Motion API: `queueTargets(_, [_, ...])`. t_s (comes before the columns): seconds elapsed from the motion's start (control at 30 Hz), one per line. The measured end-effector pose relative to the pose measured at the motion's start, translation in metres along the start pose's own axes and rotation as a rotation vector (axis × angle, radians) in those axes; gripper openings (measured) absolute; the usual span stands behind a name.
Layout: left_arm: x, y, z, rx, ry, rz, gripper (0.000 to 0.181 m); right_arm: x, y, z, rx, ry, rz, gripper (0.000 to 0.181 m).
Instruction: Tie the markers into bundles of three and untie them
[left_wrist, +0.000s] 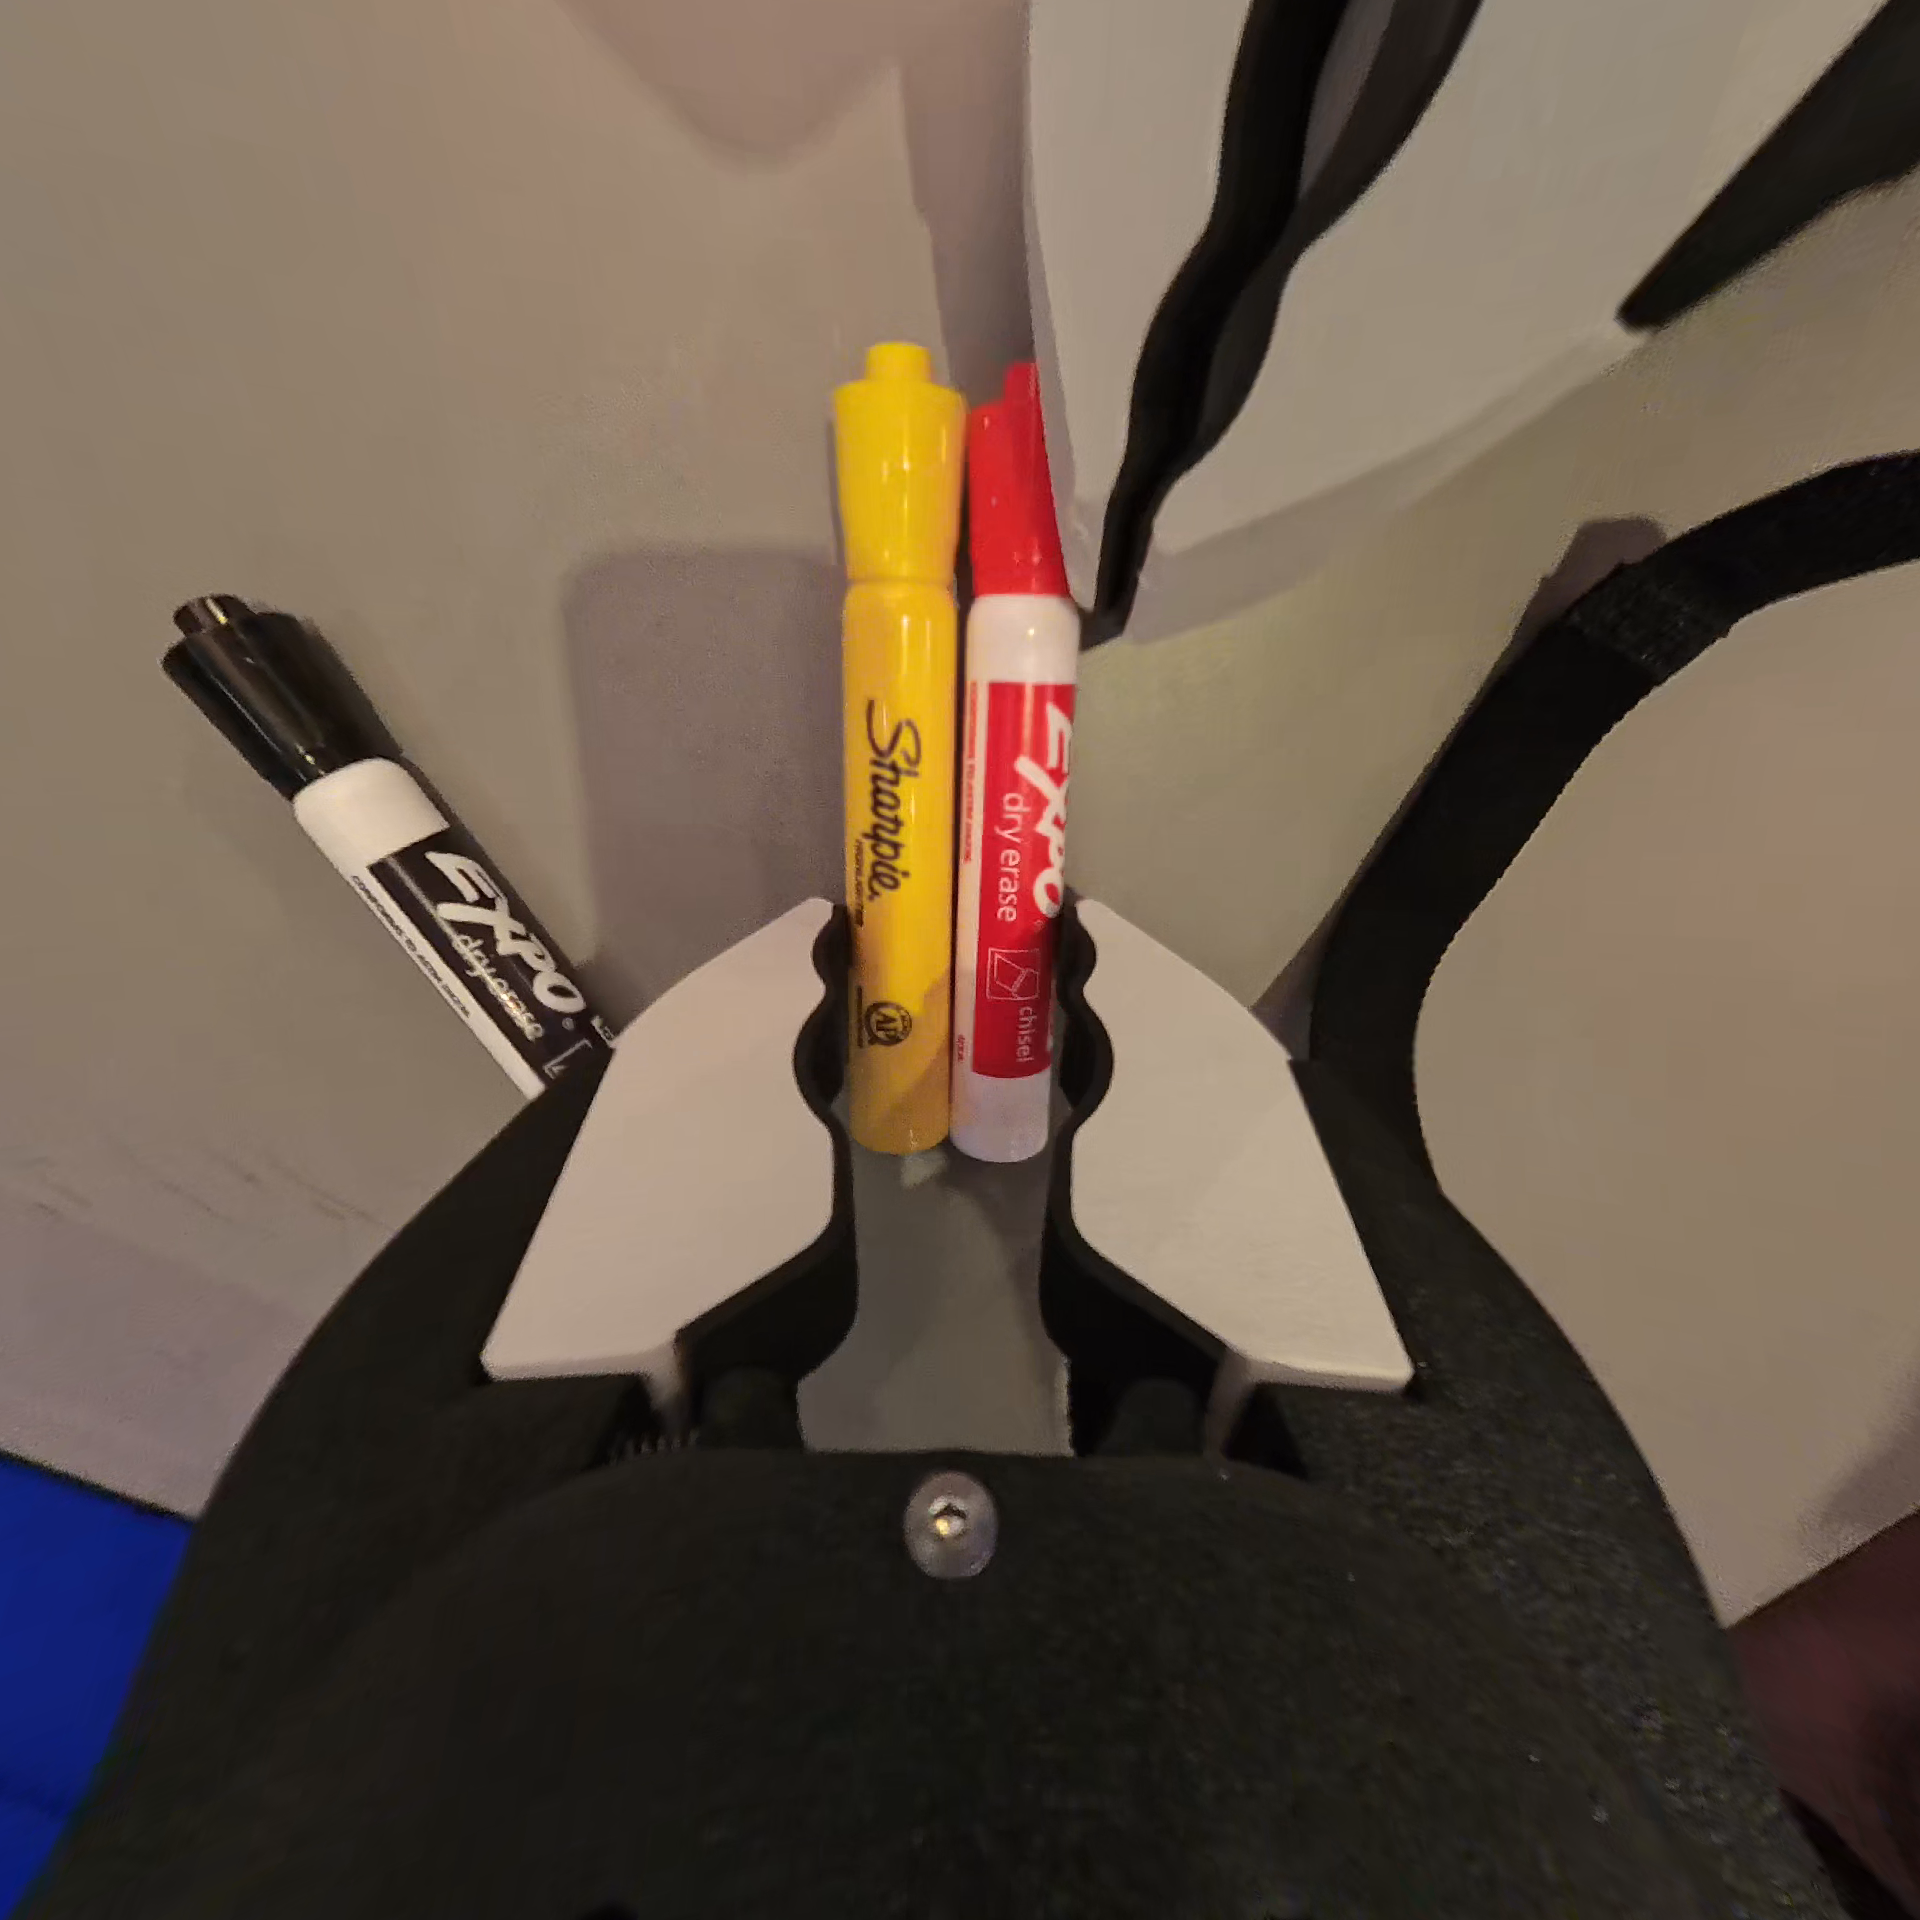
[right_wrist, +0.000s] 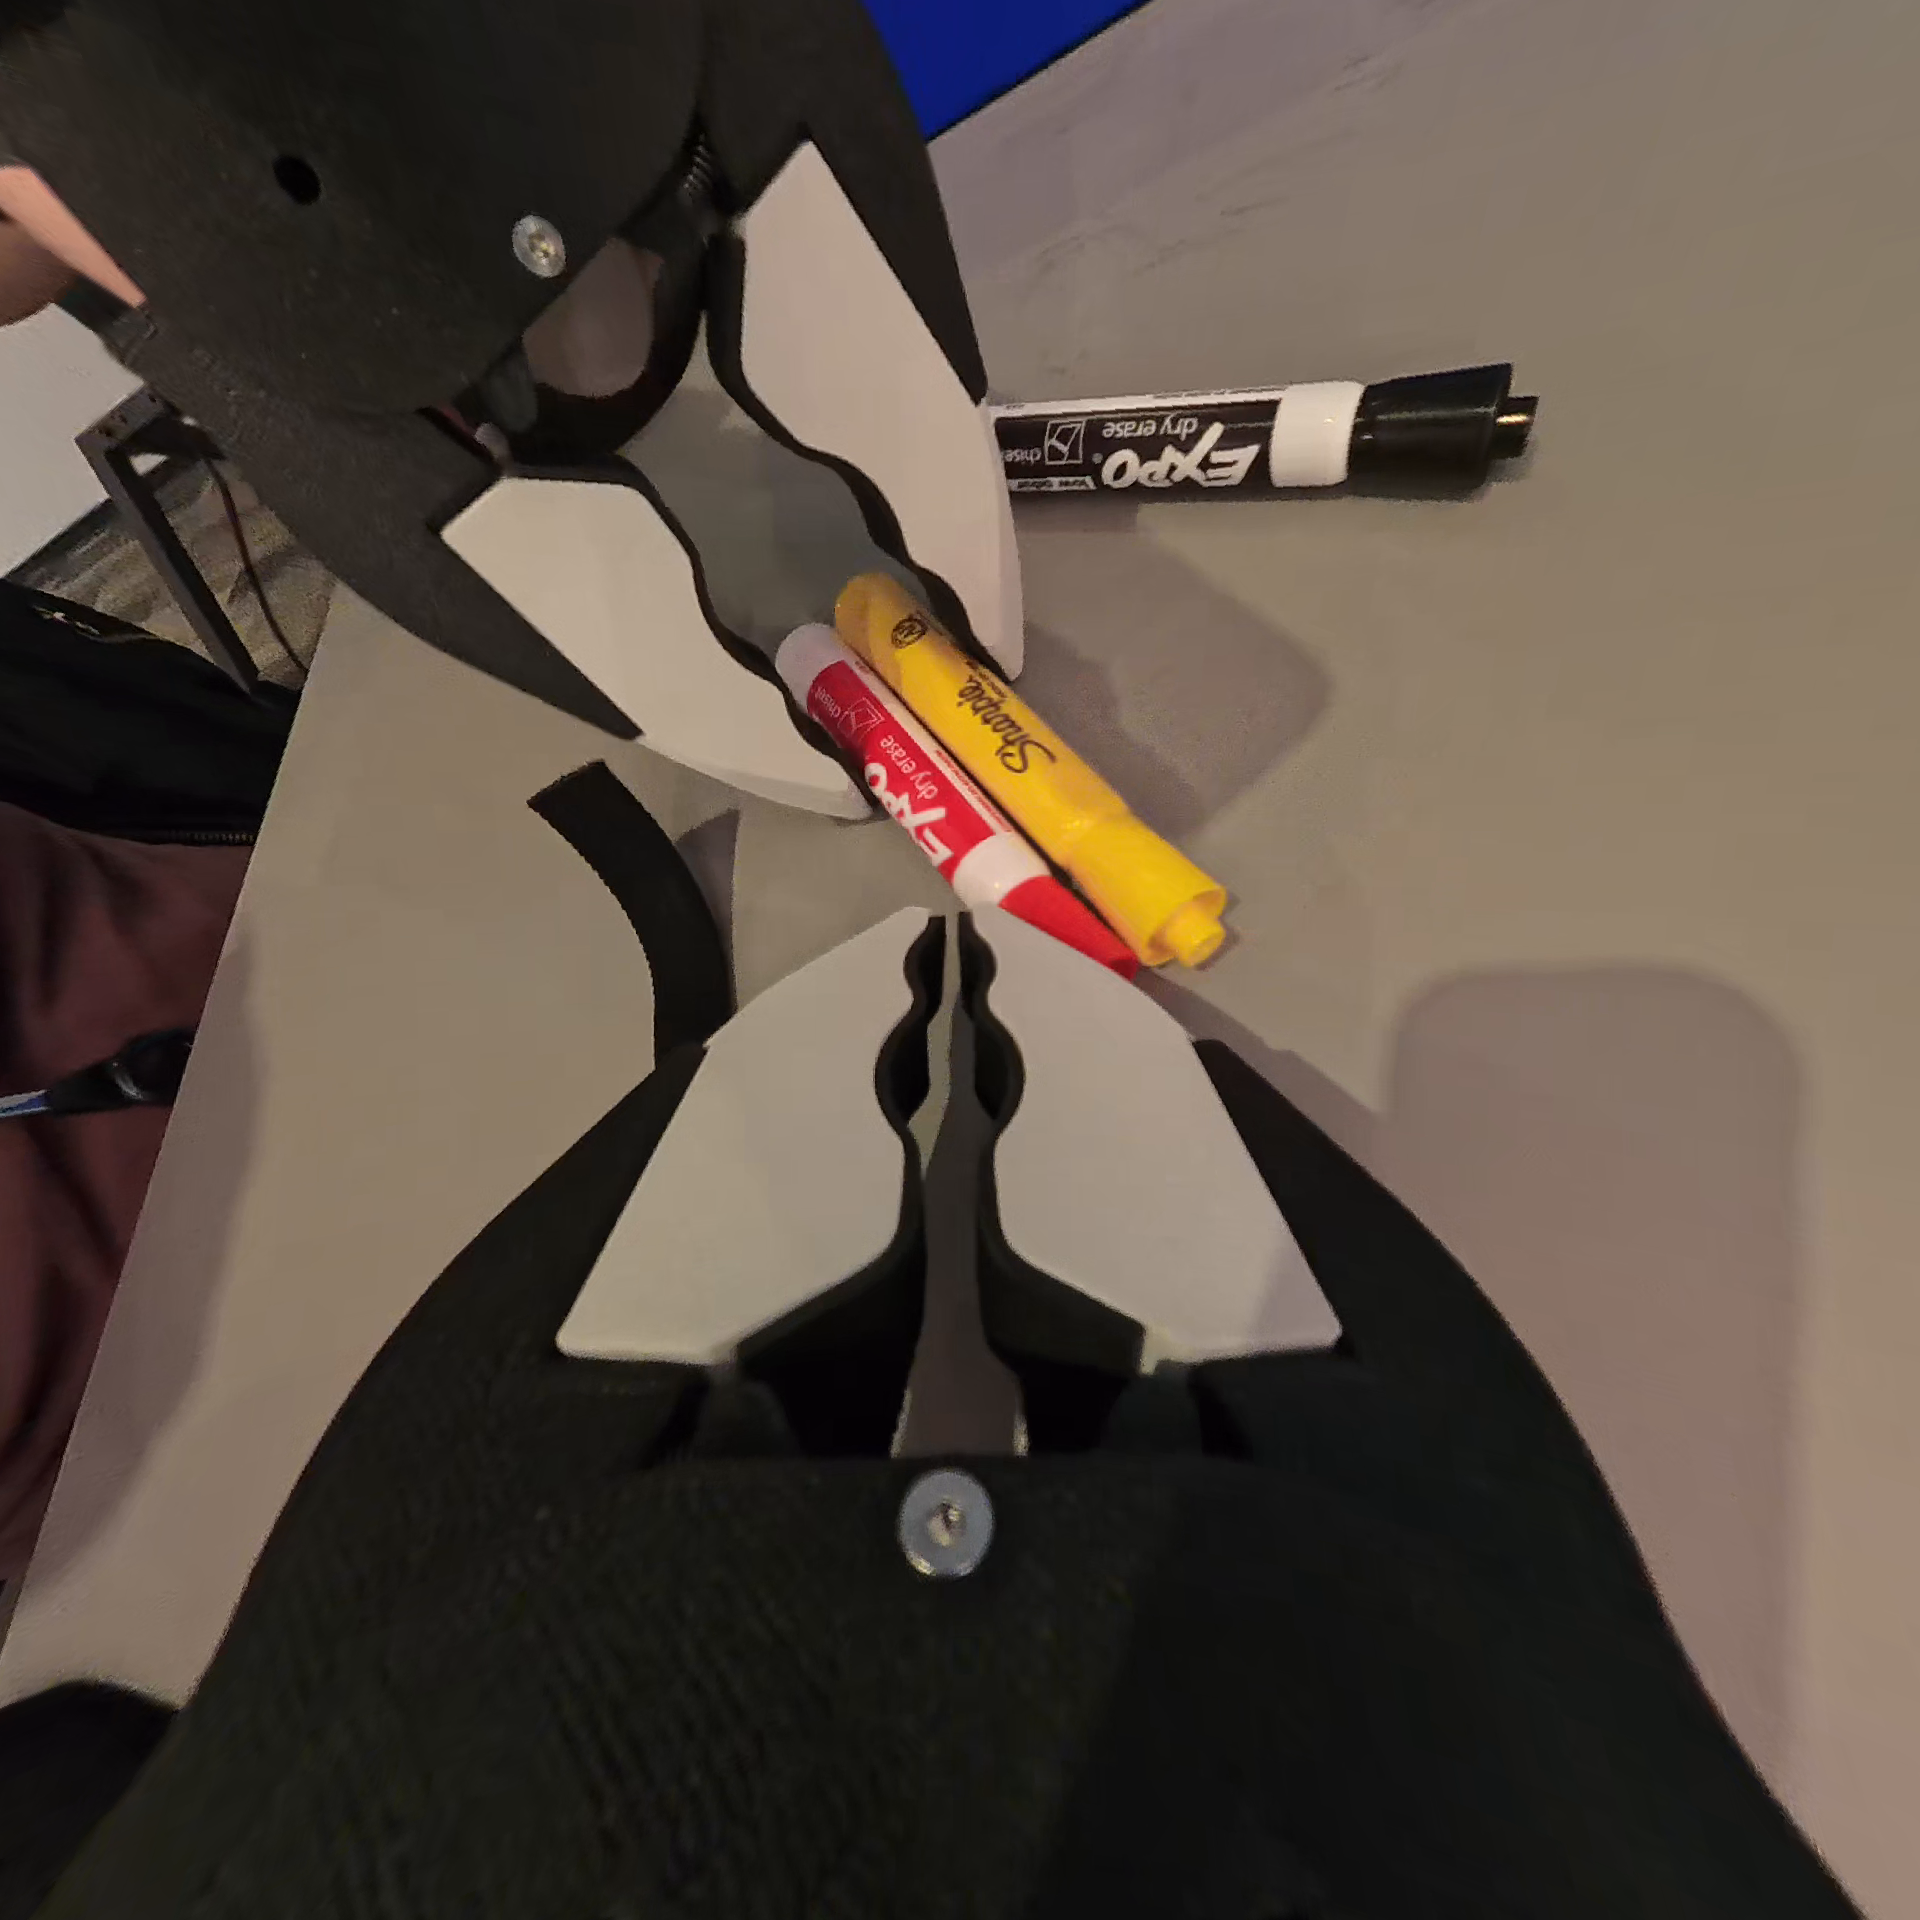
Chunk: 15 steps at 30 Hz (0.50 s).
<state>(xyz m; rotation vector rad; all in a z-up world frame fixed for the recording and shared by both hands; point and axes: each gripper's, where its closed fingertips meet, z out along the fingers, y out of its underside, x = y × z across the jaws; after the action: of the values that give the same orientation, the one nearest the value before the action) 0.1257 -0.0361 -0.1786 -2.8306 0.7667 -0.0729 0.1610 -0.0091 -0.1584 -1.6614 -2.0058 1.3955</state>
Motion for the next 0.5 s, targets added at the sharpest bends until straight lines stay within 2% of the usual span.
queueTargets(0.17, [-0.006, 0.006, -0.002, -0.034, -0.023, 0.136, 0.038, 0.002, -0.001, -0.01, 0.011, 0.005, -0.007, 0.013])
queueTargets(0.27, [-0.01, 0.007, -0.003, 0.008, -0.095, 0.221, 0.037, 0.004, 0.0, -0.019, 0.02, 0.031, -0.058, 0.031])
queueTargets(0.43, [-0.008, 0.003, -0.012, 0.109, -0.174, 0.297, 0.035, 0.003, -0.003, -0.015, 0.034, 0.07, -0.185, 0.049])
queueTargets(0.47, [-0.007, 0.001, -0.017, 0.138, -0.163, 0.288, 0.022, 0.003, -0.002, -0.012, 0.024, 0.071, -0.177, 0.051])
queueTargets(0.5, [-0.003, -0.005, -0.023, 0.202, -0.133, 0.279, 0.0, 0.004, 0.0, -0.009, 0.01, 0.065, -0.158, 0.054])
